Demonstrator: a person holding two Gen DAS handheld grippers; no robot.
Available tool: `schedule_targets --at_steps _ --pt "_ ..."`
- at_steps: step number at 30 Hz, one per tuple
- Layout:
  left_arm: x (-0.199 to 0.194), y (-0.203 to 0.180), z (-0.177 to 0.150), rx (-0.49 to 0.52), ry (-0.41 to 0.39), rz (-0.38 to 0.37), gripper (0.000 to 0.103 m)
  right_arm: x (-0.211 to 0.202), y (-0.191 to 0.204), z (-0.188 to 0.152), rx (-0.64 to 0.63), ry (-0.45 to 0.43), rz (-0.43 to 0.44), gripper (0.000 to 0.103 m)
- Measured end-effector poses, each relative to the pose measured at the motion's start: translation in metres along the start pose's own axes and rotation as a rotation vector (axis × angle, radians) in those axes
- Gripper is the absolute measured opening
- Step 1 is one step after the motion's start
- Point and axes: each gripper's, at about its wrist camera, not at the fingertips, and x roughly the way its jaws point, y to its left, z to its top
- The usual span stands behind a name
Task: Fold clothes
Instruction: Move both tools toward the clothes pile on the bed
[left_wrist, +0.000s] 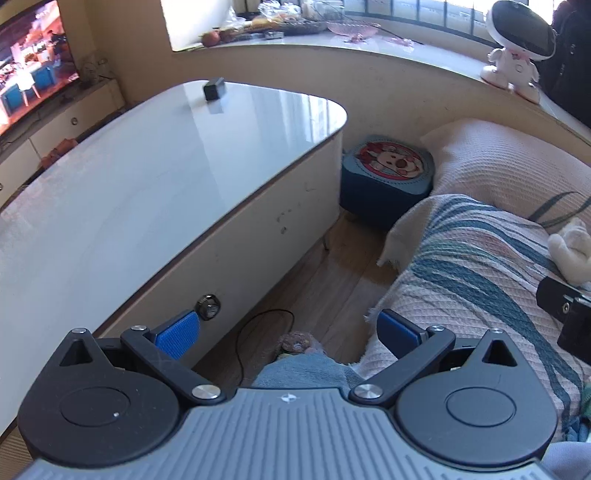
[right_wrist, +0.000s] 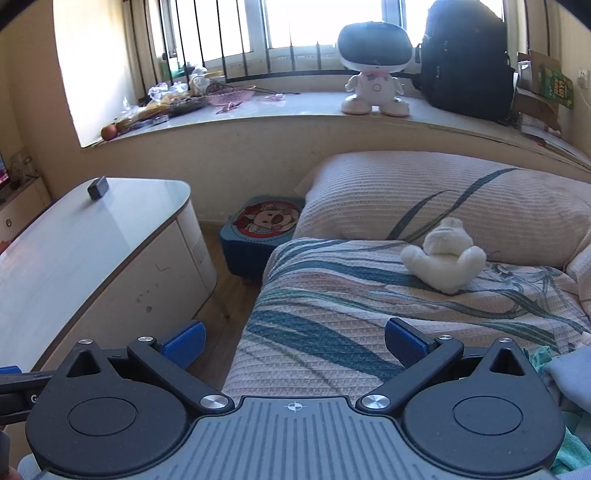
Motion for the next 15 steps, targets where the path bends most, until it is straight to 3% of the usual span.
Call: schedule_targets --at_steps 5,7,15 --pt "-0.007 -0.017 -0.002 0.014 -0.019 0.064 0.103 -0.002 -0.001 0.0 -0.003 -0.017 0.02 0.103" --pt "-0.003 -0.008 -0.003 -0.006 0.0 -0.01 0.103 -0.003 -0.001 0.0 -0.005 -0.024 0.026 0.103" --pt "-0.009 -0.001 -0.001 0.002 -0.003 -0.079 0.103 -0.005 0.002 0.002 -0.024 -0.047 0.007 0.103"
